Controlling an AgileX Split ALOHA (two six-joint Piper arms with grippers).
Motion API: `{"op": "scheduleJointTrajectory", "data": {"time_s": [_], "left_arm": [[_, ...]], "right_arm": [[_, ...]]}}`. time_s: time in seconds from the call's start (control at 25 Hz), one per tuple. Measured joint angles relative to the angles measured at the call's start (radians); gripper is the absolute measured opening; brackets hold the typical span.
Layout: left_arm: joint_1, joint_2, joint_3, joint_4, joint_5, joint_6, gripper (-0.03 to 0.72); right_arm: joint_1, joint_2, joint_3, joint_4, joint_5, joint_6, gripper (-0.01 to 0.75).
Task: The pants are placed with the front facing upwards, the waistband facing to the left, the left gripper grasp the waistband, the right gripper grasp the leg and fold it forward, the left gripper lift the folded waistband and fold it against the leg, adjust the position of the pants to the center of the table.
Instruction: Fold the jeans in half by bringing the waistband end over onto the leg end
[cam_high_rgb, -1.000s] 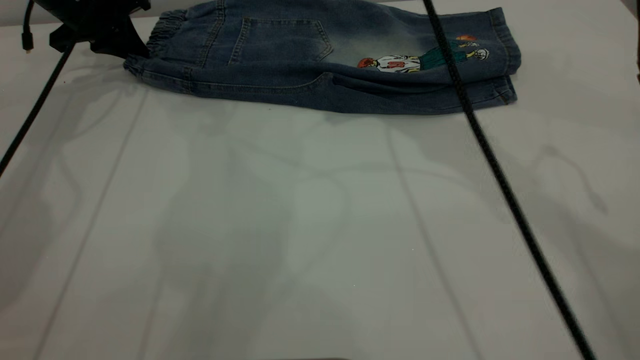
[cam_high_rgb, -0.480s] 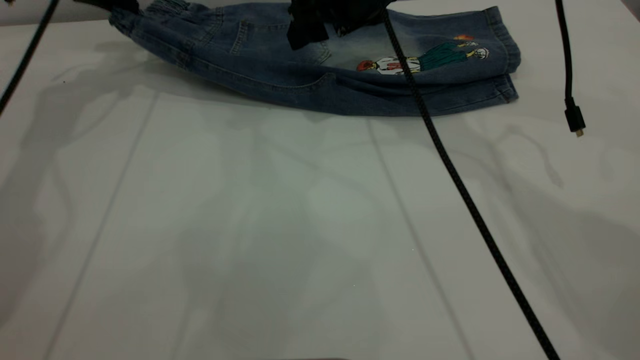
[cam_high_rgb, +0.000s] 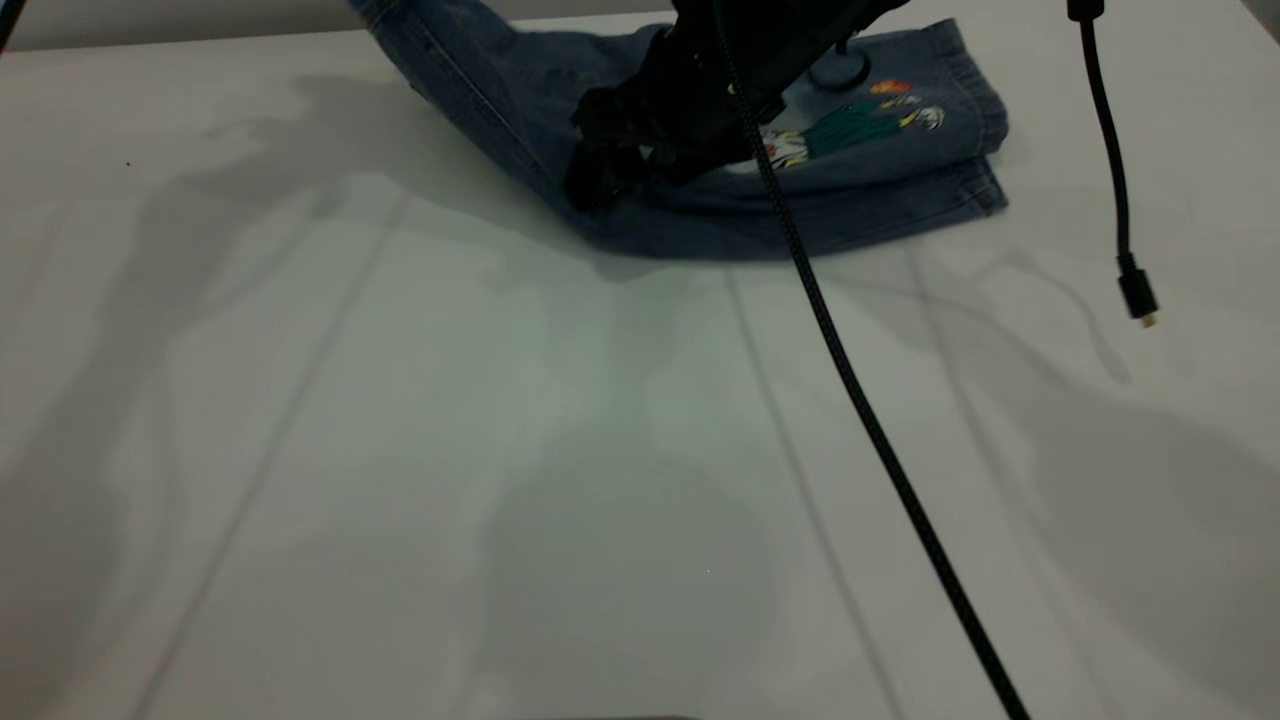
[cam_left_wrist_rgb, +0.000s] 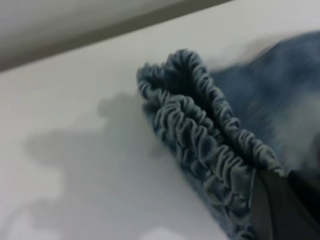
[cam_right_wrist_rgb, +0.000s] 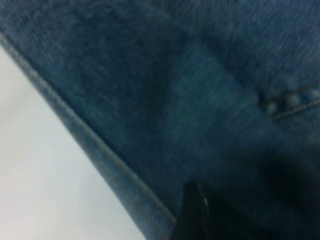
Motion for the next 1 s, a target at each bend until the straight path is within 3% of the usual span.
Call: {"op": "scheduleJointTrajectory", "data": {"time_s": [0.28, 0.48, 0.8, 1.0], "left_arm": [[-0.103, -0.017, 0.001, 0.002, -0.035, 0.033, 0.036], [-0.141, -0.018, 0.001, 0.002, -0.031, 0.037, 0.036], [-0.182, -0.023, 0.001, 0.001, -0.008, 0.037, 0.036], [-0.267, -0.025, 0.001, 0.007, 0.009, 0.049, 0.036]], "right_arm": [[0.035, 0.001, -0.122, 0.016, 0.306, 0.010, 0.497], [0.002, -0.014, -0.268, -0.018, 0.451, 0.068, 0.497], [-0.200, -0.052, -0.380, -0.302, 0.527, 0.373, 0.497], [-0.337, -0.052, -0.408, -0.435, 0.526, 0.505, 0.497]]}}
